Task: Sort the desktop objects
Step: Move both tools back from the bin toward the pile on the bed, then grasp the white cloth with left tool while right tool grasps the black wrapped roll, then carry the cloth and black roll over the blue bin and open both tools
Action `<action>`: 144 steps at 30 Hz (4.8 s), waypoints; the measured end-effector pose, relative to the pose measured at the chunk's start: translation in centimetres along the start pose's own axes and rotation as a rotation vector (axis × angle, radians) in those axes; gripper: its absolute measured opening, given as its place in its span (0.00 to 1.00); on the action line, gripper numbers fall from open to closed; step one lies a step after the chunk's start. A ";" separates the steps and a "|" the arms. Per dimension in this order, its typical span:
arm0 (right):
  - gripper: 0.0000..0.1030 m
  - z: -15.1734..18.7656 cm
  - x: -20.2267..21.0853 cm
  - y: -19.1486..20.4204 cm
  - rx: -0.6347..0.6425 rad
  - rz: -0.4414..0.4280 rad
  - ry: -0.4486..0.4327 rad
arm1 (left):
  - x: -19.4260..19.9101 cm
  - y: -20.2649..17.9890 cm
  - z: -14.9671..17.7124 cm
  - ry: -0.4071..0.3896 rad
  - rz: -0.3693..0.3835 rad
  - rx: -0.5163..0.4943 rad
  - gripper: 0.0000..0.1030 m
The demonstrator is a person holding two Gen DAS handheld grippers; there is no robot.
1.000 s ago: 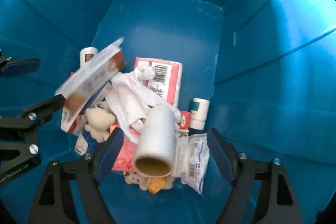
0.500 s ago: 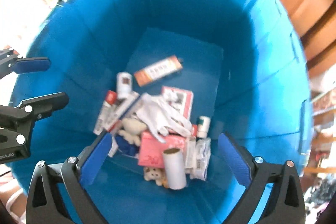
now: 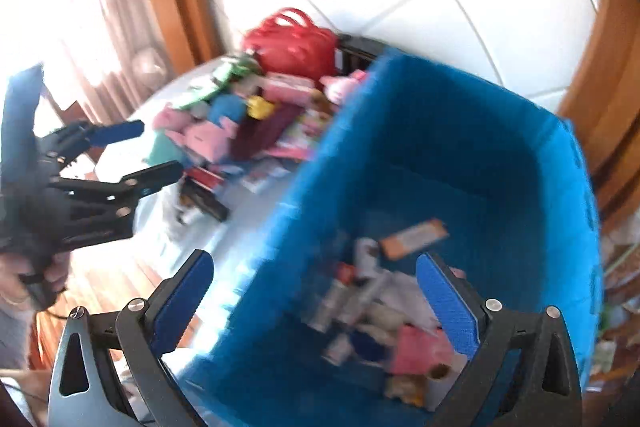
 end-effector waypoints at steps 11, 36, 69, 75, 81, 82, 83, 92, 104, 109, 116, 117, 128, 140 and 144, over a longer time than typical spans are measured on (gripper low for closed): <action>1.00 -3.4 -5.0 15.3 -0.014 -0.051 0.002 | -1.9 22.2 8.3 0.010 -0.189 0.155 0.74; 1.00 3.1 -31.7 21.8 -0.055 0.011 0.183 | -21.6 24.5 23.3 0.201 -0.113 0.283 0.55; 0.60 2.0 -39.5 31.0 0.292 -0.009 0.162 | -18.8 24.8 22.1 0.136 -0.009 0.250 0.09; 0.42 2.7 -38.4 30.7 0.280 -0.034 0.149 | -17.4 24.7 21.7 0.121 -0.013 0.236 0.07; 0.35 3.1 -34.1 27.5 0.170 -0.091 0.102 | -14.9 24.0 20.1 0.063 -0.004 0.212 0.06; 0.35 3.1 -33.4 26.9 0.152 -0.095 0.091 | -14.3 24.0 19.8 0.052 0.003 0.207 0.06; 0.35 3.1 -32.7 26.3 0.137 -0.099 0.083 | -14.2 24.6 19.0 0.044 0.007 0.199 0.06; 0.35 -1.4 -24.5 22.9 -0.011 -0.073 -0.092 | -11.0 19.3 12.9 -0.060 0.020 0.098 0.06; 0.36 -2.4 -5.6 13.0 -0.211 0.071 -0.386 | -3.1 7.2 3.9 -0.283 0.224 -0.123 0.06; 0.36 -1.4 0.5 6.7 -0.267 0.135 -0.447 | -1.2 0.6 0.5 -0.308 0.325 -0.193 0.06; 0.36 -0.2 2.7 -4.2 -0.225 0.261 -0.403 | -0.7 -10.4 -3.5 -0.263 0.412 -0.294 0.06; 0.36 0.1 2.4 -5.6 -0.225 0.278 -0.386 | -1.2 -11.9 -3.9 -0.245 0.418 -0.304 0.06; 0.36 4.5 -4.4 -18.1 -0.075 0.321 -0.096 | -11.6 -25.1 -2.9 0.263 0.406 -0.421 0.06; 0.36 7.8 -8.7 -21.6 0.031 0.286 0.039 | -14.8 -27.7 -0.3 0.422 0.338 -0.435 0.06; 0.39 7.8 -8.3 -22.1 0.033 0.280 0.012 | -14.8 -27.7 -0.6 0.423 0.308 -0.448 0.28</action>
Point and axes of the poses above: each gripper's, at about its wrist camera, not at the fingertips, and x roughly against the way its jaws point, y to its left, z to its underside, the point moved 1 cm from there along -x, roughly the way its jaws point, and after that the axes turned 9 degrees about z, right-handed, at the moved point
